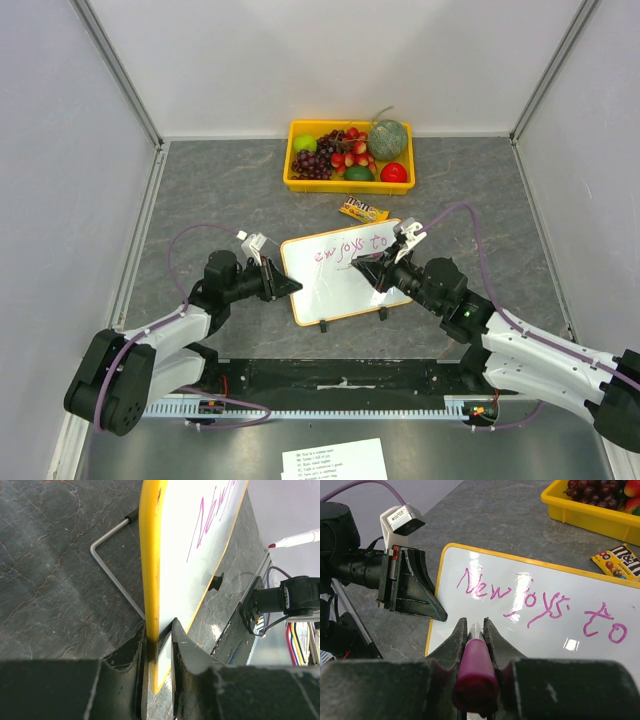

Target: Write a sentence on the whiteboard

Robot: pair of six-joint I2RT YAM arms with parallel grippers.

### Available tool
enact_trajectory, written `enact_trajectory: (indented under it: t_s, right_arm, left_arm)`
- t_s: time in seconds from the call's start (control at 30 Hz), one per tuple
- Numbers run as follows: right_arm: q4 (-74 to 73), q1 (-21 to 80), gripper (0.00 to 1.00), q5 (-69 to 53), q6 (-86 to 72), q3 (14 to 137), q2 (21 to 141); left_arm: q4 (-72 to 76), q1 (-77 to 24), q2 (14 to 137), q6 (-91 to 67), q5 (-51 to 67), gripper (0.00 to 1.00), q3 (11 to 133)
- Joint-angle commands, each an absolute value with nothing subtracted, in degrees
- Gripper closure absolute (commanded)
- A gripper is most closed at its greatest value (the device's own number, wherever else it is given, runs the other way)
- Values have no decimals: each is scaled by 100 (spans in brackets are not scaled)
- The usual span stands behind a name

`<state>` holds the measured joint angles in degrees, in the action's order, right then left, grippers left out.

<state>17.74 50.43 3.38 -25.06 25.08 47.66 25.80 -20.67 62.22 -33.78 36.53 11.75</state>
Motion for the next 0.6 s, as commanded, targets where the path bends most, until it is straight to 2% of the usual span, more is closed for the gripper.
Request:
enact_trajectory:
  t_s: [0.0, 0.57]
  right_arm:
    - [2022, 5071, 100, 457, -2452, 2540, 4772]
    - [2074, 5071, 100, 501, -2426, 2487, 4729]
  left_arm:
    - [2312, -2083, 6284, -3006, 3225, 98, 1257]
    - [2312, -2092, 6275, -2988, 3234, 98, 1248]
